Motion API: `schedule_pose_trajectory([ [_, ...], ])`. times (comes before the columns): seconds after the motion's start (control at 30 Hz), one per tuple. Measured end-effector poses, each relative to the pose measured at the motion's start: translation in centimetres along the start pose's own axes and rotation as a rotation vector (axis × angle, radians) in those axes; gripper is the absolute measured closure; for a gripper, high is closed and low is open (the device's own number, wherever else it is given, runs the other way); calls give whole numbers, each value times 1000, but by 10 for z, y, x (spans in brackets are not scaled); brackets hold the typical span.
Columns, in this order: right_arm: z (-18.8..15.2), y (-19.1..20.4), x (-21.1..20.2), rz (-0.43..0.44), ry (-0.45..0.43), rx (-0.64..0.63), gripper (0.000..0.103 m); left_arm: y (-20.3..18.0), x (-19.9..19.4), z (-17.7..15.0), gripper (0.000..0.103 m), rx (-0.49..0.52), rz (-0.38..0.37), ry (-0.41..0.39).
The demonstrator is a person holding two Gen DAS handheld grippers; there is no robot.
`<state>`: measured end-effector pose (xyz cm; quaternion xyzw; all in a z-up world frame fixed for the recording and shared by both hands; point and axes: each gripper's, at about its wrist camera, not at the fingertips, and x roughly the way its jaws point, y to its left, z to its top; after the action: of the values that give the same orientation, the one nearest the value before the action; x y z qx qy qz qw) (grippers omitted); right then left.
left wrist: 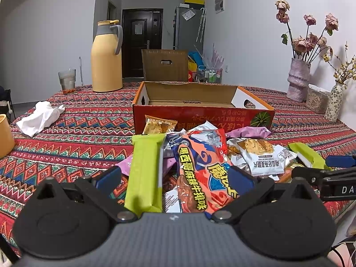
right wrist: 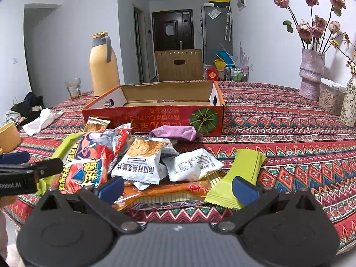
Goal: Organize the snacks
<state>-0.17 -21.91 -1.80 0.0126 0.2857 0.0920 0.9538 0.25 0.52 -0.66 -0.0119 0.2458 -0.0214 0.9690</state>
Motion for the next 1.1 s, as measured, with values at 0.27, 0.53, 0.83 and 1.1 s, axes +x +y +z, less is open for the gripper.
schedule_pose_trajectory([
  [0.27, -1, 0, 0, 4, -1, 5, 0, 0, -2, -1, 0, -5, -8, -3],
  [0.53, -1, 1, -1, 11, -2, 8, 0, 0, -4, -1, 0, -10, -9, -4],
  [0.83, -1, 1, 0, 11, 1, 13, 0, 1, -5, -1, 0, -17, -9, -6],
  [1.1, -2, 0, 1, 11, 3, 14, 0, 2, -5, -1, 0, -18, -11, -4],
])
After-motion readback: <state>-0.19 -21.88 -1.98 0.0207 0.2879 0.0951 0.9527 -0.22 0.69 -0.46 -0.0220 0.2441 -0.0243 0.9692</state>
